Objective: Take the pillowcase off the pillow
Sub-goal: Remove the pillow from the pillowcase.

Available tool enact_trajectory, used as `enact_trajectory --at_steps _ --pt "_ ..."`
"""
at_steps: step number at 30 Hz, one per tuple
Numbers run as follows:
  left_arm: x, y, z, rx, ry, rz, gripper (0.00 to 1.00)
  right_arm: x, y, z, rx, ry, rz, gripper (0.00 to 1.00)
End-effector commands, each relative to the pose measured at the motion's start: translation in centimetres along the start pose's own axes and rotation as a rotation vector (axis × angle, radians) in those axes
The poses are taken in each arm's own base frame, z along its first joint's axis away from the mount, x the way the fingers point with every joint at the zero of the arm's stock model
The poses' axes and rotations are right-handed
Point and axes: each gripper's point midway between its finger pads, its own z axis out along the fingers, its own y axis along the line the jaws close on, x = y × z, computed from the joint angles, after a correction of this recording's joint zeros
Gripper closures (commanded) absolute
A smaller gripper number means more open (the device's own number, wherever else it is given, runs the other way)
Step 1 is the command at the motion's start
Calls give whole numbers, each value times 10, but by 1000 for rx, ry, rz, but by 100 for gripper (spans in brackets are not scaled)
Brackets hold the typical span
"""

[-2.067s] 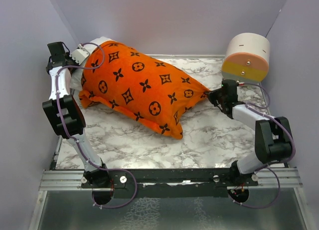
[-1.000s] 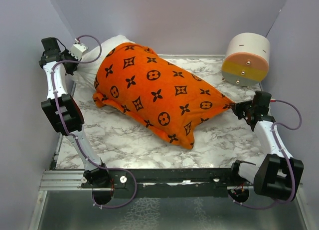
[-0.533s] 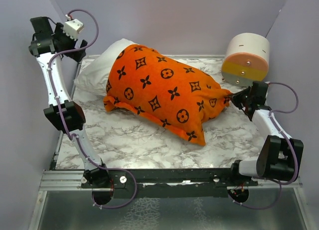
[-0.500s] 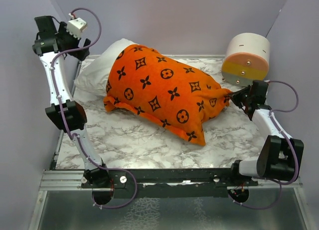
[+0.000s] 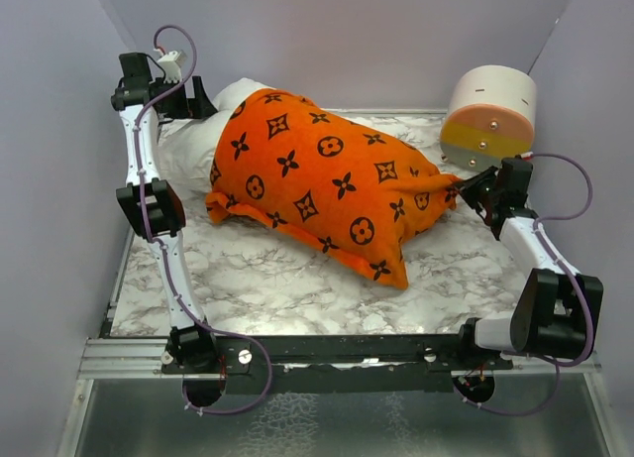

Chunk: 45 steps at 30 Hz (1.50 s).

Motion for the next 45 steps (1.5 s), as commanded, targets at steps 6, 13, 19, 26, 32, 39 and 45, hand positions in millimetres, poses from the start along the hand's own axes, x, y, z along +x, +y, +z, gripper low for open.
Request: enact_trajectory --at_steps 6,13,19,26,32,39,45 --pt "29 -72 13 427 85 -381 8 1 19 -5 -81 -34 -100 99" --pt "17 -87 -3 486 63 -343 100 3 20 -8 -77 -35 -81 99" --pt "-24 -27 -43 212 -86 -141 100 -7 -1 -15 39 -96 -24 99" --pt "-53 64 -103 -260 -185 75 100 -19 -45 -33 184 -165 129 99" --pt "-59 119 -128 -550 -170 218 100 -42 -87 -62 298 -262 290 99" --pt "-60 157 -152 -707 -143 288 100 -59 -87 -73 317 -318 396 99" --pt "-51 163 -157 -698 -117 292 100 -78 -71 -72 249 -321 347 95"
